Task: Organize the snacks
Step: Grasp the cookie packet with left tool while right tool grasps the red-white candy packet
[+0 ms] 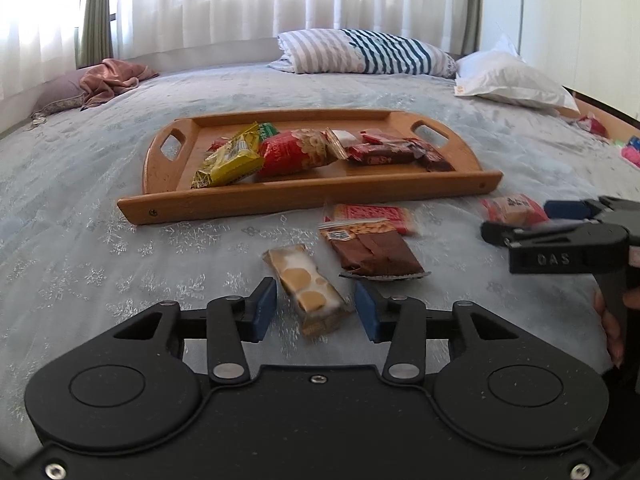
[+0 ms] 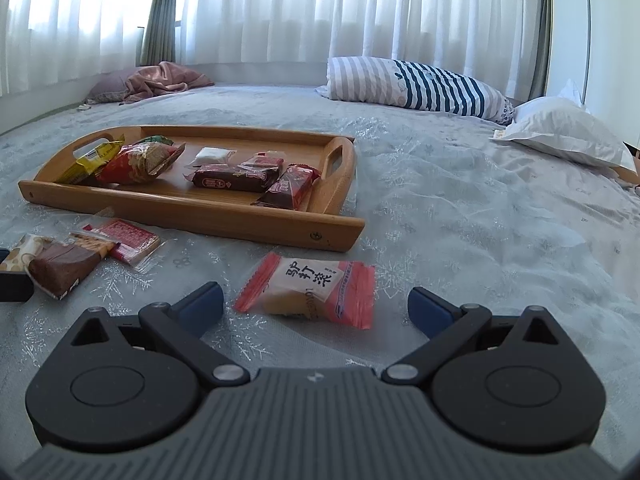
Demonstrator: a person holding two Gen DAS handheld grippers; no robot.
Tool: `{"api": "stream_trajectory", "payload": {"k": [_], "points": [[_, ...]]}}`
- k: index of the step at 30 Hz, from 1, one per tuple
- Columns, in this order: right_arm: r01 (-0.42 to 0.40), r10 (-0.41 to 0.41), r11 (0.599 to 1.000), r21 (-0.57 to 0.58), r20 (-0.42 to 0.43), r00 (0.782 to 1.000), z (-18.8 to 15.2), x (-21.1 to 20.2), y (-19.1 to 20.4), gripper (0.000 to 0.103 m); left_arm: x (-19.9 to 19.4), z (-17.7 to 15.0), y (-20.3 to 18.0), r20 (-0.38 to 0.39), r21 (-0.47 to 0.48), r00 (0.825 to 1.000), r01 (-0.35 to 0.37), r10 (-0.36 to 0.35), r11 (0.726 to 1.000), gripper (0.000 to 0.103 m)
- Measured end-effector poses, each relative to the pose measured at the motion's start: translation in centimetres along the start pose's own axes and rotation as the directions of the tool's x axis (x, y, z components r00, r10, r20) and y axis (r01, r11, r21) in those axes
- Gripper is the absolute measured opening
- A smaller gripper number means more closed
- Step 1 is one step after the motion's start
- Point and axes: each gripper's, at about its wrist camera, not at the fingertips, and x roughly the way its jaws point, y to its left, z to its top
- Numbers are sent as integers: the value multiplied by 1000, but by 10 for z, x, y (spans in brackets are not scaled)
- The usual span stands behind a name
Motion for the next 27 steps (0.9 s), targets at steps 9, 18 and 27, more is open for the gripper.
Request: {"api": "stream_trajectory", "payload": {"k": [9, 18, 27], "points": [[2, -2, 1000, -1, 3, 1000, 0, 0, 0, 103, 16, 11, 3, -4, -41, 1000, 3, -3, 999, 22], [-19, 19, 1000, -24, 27, 999, 4, -12, 7, 69, 4, 15, 8, 22, -56, 1000, -2, 3, 998, 21], [-10, 8, 999, 46, 48, 999, 18, -18, 2, 39, -9, 23, 17, 50, -65, 998, -32, 36, 997, 21]]}}
